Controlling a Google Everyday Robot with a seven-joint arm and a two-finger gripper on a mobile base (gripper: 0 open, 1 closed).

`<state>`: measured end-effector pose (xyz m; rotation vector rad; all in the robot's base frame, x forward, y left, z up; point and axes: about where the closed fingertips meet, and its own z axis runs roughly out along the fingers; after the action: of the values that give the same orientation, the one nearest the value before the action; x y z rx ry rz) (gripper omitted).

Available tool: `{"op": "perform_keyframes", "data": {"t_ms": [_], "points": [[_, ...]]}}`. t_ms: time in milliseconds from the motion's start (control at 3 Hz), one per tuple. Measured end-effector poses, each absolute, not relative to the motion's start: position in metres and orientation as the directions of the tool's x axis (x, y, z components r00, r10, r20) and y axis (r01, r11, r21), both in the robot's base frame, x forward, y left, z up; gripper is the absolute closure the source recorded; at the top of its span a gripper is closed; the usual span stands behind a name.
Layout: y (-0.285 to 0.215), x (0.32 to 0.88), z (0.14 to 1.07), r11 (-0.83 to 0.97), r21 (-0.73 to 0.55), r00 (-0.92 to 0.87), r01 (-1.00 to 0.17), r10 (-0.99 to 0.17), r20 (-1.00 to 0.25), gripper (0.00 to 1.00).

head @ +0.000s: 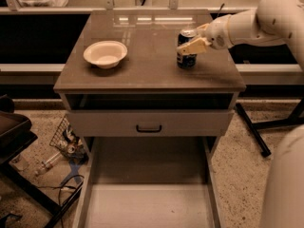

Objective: Pick pepsi can from middle drawer and place on counter

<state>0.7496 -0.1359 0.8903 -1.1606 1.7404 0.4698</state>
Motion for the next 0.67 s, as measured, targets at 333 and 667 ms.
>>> {"op": "perform_keyframes", "data": {"t_ms": [333,667], "points": [[-0.1296,0.7554,0.8837,0.468,-0.174,-0.094,-0.867,-0.496,-0.863,0.98],[-0.1268,0.7558,0.8821,0.464,-0.172,-0.094,-0.869,-0.495,-0.864,0.75]]}}
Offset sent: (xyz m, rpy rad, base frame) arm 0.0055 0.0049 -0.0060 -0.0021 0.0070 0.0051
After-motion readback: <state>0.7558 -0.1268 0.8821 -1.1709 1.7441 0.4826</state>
